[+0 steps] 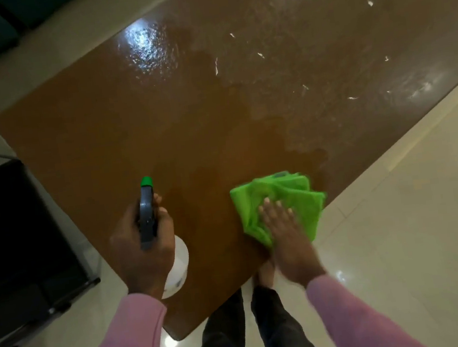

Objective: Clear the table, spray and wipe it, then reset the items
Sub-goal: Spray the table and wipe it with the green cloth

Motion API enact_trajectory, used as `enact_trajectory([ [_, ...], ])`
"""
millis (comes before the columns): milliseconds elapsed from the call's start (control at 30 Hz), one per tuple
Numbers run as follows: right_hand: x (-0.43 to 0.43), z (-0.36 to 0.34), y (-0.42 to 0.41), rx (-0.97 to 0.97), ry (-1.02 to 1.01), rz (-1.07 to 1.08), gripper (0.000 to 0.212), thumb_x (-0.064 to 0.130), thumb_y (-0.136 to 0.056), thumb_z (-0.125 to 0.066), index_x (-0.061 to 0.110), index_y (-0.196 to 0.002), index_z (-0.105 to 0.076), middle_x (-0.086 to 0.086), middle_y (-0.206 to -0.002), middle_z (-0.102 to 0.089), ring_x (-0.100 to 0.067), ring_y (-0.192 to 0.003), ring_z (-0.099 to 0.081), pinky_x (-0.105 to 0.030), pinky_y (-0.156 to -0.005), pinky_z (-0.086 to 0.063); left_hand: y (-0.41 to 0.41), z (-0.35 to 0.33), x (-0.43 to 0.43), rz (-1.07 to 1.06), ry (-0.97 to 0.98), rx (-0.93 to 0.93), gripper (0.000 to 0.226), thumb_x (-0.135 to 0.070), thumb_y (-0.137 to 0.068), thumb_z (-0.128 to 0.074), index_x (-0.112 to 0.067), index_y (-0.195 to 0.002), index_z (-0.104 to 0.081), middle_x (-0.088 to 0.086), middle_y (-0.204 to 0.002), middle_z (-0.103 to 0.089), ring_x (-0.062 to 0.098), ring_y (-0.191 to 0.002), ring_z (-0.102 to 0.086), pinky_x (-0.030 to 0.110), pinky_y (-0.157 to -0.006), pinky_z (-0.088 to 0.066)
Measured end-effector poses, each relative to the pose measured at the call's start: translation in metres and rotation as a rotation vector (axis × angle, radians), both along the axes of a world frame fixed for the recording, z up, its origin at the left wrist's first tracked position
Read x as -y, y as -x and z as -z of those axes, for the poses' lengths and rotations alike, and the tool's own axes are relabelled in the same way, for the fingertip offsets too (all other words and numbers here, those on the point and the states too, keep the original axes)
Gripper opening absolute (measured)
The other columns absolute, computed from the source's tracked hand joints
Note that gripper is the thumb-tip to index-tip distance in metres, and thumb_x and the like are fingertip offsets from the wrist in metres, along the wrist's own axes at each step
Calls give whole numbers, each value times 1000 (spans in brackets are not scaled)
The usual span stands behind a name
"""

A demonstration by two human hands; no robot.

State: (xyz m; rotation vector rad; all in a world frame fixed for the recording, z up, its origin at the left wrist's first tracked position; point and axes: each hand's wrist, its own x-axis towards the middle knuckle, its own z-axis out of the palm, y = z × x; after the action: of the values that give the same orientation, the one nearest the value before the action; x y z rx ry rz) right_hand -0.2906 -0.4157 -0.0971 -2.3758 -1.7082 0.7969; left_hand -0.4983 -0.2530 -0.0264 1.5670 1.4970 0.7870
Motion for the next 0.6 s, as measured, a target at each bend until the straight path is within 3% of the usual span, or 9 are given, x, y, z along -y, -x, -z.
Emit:
enact_trajectory([
  [67,-30,3,-46,17,21,218,65,14,-98,-40,19,-150,-1,0,-158,8,-23,-147,12,-35,-118,11,-1,-1,2,44,14,-15,17,-38,-86,-58,-48,-100,-60,-14,-82,-66,17,-68,-64,47,-57,-57],
  [133,-54,2,-72,24,58,295,62,25,-102,-38,18,-152,-3,0,-158,10,-22,-145,14,-37,-119,8,-3,-2,5,99,62,-30,17,-42,-86,-58,-36,-102,-61,-10,-76,-63,19,-67,-62,41,-56,-54],
  [200,-59,0,-63,19,71,267,66,23,-100,-41,17,-152,-1,0,-157,13,-26,-146,15,-41,-119,6,-8,-4,8,130,122,-73,25,-43,-84,-58,-27,-104,-63,-7,-76,-63,15,-67,-62,28,-58,-53],
  [267,-49,-6,-31,9,92,221,75,18,-97,-47,19,-151,4,-1,-158,15,-28,-145,18,-44,-120,4,-16,-5,10,134,203,-61,11,-31,-85,-61,-30,-96,-62,-9,-70,-62,14,-64,-61,20,-53,-50],
  [367,-36,-5,13,1,153,181,82,18,-92,-49,19,-151,8,-1,-158,19,-28,-144,23,-45,-120,6,-36,-7,3,199,300,-22,16,-13,-90,-65,-29,-87,-61,-3,-73,-62,18,-59,-58,20,-47,-45],
  [433,-36,-1,19,22,184,195,84,19,-89,-48,18,-152,7,-2,-158,18,-27,-144,23,-43,-119,10,-58,-8,-5,271,344,-13,5,-25,-89,-61,-26,-84,-61,-4,-67,-60,15,-50,-52,20,-42,-38],
  [500,-38,-4,20,15,179,219,86,17,-84,-51,15,-153,0,-4,-160,10,-30,-146,16,-43,-118,9,-82,-9,-16,338,322,-30,10,-34,-85,-57,-24,-82,-59,-9,-60,-56,8,-47,-49,15,-43,-33],
  [600,-38,-6,19,-34,170,241,84,16,-80,-55,12,-153,-12,-8,-161,-4,-34,-147,4,-46,-117,2,-127,-10,-33,500,263,-144,12,-36,-80,-56,-24,-79,-58,-10,-59,-56,8,-52,-53,22,-46,-39],
])
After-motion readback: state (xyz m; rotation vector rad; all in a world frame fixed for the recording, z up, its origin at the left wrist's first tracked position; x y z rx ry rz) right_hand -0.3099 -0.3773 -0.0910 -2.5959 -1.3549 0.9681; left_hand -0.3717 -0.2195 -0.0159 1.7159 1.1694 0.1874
